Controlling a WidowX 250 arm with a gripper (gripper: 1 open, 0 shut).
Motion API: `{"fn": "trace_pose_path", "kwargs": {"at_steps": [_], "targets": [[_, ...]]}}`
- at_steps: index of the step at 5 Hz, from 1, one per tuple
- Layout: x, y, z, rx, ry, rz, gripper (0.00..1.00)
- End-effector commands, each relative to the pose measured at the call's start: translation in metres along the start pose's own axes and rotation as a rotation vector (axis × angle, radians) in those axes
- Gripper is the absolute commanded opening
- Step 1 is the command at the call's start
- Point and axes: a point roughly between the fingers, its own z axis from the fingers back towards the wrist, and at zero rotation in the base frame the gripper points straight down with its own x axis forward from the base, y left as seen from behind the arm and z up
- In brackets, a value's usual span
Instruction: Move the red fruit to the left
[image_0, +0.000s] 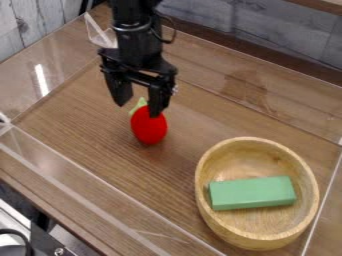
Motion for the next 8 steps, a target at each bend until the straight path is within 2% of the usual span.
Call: {"fn": "trace_pose_path", "kwargs": {"at_steps": [1, 3, 5, 7, 8], "targets": [[0.004, 0.003, 0.01, -0.004, -0.088, 0.058, 1.0], [0.018, 0.013, 0.003, -0.025, -0.111, 0.024, 1.0], [0.013, 0.005, -0.026, -0.035, -0.134, -0.011, 1.0], [0.01, -0.001, -0.027, -0.044, -0.155, 0.084, 1.0], [0.011, 0.003, -0.022, -0.046, -0.162, 0.132, 1.0]]}}
